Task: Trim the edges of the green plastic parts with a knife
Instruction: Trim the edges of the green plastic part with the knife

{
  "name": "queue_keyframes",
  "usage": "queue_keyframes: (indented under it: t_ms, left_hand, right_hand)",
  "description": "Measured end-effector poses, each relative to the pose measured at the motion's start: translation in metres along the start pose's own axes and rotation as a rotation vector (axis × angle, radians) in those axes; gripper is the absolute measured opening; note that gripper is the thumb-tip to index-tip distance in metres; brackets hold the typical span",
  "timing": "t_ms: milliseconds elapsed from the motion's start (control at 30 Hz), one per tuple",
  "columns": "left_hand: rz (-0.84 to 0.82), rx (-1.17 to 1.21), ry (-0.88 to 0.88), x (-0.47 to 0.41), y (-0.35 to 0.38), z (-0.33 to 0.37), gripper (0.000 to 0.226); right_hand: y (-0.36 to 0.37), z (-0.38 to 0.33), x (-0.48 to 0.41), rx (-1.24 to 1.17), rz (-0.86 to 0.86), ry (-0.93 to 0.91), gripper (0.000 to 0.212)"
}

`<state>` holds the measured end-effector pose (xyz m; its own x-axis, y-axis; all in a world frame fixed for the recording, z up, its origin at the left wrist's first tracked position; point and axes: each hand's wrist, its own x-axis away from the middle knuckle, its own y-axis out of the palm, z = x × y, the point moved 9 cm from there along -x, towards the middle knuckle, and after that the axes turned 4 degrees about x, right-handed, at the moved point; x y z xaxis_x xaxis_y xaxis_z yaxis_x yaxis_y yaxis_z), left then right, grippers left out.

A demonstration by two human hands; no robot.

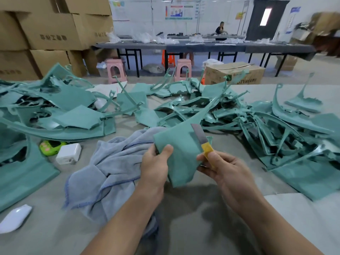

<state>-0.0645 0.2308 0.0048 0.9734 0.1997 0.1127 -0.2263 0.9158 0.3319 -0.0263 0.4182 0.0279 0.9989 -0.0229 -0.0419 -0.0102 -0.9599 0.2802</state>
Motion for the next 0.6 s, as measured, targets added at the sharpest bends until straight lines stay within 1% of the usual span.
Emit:
queue_keyframes:
  t_ms: [33,100,133,167,233,300,367,433,500,567,600]
  left_hand:
    - [-0.023,-0.017,0.024,0.000,0.001,0.003,0.021]
    - [-0.047,-0.131,0.128,0.001,0.000,0.014,0.049]
    - [-0.064,-0.216,0.186,0.001,-0.001,0.021,0.059]
    - [-0.090,-0.298,0.229,0.001,0.000,0.028,0.061]
    - [-0.178,-0.428,0.245,0.000,0.006,0.030,0.053]
    - [-0.212,-0.442,0.164,-0.001,0.006,0.025,0.039]
    - [-0.155,-0.466,0.150,0.000,0.002,0.020,0.008]
    - [-0.079,-0.463,0.104,-0.003,-0.003,0.013,0.019]
    - [-0.008,-0.403,0.032,-0.010,-0.013,0.007,0.025]
    - [0.045,-0.320,-0.019,-0.020,-0.024,0.004,0.027]
    - [0.062,-0.260,-0.031,-0.024,-0.028,0.005,0.028]
  right_hand:
    - [-0.006,-0.002,-0.004,0.018,0.025,-0.020,0.027]
    - [-0.016,-0.010,-0.009,0.105,0.063,-0.093,0.025]
    - [-0.018,-0.017,-0.011,0.167,0.057,-0.138,0.023]
    - [-0.019,-0.023,-0.013,0.223,0.035,-0.176,0.023]
    - [-0.020,-0.030,-0.016,0.309,-0.013,-0.205,0.024]
    - [-0.016,-0.023,-0.014,0.345,-0.092,-0.151,0.021]
    - [-0.007,-0.009,-0.009,0.307,-0.171,-0.036,0.024]
    - [-0.004,-0.004,-0.006,0.192,-0.151,0.021,0.027]
    - [-0.014,-0.012,-0.009,0.077,-0.068,-0.020,0.026]
    - [-0.027,-0.023,-0.010,0.095,-0.013,-0.080,0.027]
    - [-0.030,-0.025,-0.010,0.136,-0.019,-0.089,0.028]
